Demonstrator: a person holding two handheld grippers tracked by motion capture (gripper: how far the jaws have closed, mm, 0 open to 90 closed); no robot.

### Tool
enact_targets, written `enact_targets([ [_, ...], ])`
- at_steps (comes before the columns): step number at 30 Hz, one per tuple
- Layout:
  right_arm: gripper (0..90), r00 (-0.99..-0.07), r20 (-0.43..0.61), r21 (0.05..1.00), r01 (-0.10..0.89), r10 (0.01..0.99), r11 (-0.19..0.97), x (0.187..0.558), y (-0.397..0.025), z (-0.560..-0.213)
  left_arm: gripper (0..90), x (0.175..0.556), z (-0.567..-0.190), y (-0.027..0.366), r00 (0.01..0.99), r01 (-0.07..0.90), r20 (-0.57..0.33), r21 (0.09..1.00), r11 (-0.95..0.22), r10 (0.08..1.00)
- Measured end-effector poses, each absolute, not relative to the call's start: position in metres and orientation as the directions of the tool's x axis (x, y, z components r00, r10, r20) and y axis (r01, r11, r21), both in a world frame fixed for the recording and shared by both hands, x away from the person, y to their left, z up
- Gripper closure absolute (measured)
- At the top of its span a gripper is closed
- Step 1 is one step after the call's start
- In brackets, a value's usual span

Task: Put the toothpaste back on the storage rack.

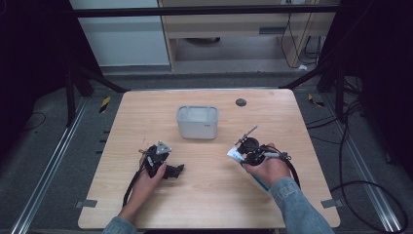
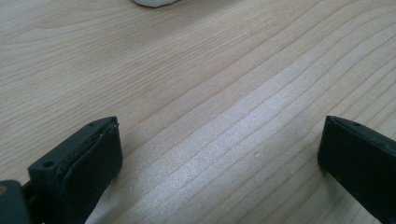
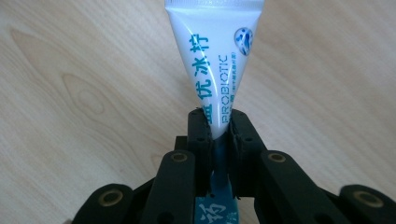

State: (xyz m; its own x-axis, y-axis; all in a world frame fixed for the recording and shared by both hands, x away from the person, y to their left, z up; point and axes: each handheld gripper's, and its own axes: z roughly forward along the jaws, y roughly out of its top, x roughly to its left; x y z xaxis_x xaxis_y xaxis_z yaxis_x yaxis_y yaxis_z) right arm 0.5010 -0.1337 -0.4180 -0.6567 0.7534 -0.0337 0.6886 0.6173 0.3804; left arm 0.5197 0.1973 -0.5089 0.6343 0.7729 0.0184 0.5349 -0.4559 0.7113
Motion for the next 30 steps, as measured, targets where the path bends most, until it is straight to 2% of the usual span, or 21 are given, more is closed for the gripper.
enact_targets([
  [3,81.0,-0.644,-0.066,0.446,0.665,0.762,0.6,0.502,-0.138,-0.408,0.0,0.52,-0.509,0.197,0.634,0.535,0.019,0.712,-0.456,0.773],
  [12,80.9,-0.621,-0.077,0.534,0.635,0.78,0.558,0.507,-0.142,-0.383,0.0,0.52,-0.509,0.197,0.634,0.535,0.018,0.712,-0.456,0.773],
  [30,80.8,-0.562,-0.04,0.729,0.549,0.826,0.409,0.524,-0.13,-0.355,0.0,0.52,-0.509,0.197,0.633,0.535,0.016,0.713,-0.453,0.774],
])
